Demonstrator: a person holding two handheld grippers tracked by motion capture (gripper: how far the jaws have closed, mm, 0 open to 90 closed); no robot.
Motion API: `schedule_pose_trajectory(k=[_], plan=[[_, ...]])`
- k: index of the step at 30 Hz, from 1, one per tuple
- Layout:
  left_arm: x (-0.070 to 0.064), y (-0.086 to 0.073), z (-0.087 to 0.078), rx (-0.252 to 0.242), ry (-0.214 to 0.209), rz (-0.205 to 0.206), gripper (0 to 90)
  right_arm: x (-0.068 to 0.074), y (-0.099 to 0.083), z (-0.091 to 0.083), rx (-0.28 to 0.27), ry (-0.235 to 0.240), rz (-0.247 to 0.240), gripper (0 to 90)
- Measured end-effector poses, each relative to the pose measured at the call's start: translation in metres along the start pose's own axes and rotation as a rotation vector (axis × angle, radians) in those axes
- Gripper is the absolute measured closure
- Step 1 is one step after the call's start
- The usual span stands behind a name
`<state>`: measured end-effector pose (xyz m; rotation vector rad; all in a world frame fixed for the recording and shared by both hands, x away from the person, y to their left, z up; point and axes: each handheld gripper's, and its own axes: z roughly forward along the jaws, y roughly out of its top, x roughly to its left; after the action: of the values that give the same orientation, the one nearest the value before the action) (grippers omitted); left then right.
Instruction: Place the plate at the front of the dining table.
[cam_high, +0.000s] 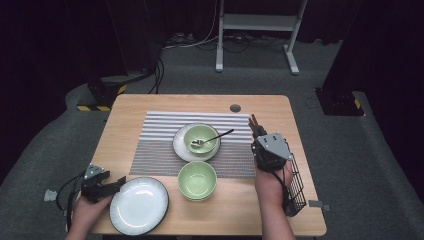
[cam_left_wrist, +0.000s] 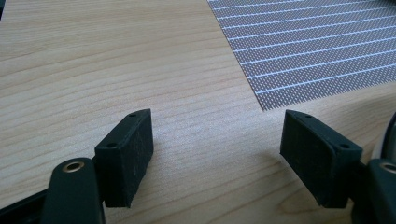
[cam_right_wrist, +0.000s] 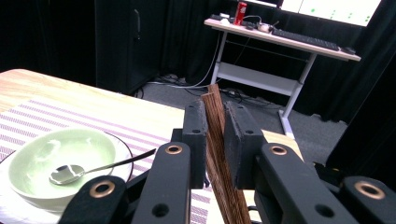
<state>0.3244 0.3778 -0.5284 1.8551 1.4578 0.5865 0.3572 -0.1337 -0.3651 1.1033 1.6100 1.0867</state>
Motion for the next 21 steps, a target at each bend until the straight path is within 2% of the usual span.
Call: schedule_pose_trajectory(k=[7,17,21], plan=[[0.0,0.0,0.0,-0.002,-0.004,-0.005,25.8,-0.001,0.003,-0.003,-0.019,-0.006,-0.009,80.0],[0.0,0.0,0.0,-0.001,0.002,-0.002,26.0,-0.014,0.019,-0.026,-0.088,-0.045,-0.033,82.8],[0.0,0.0,0.0,0.0,0.003,-0.002,26.1,-0.017,0.022,-0.029,-0.101,-0.055,-0.04,83.3]])
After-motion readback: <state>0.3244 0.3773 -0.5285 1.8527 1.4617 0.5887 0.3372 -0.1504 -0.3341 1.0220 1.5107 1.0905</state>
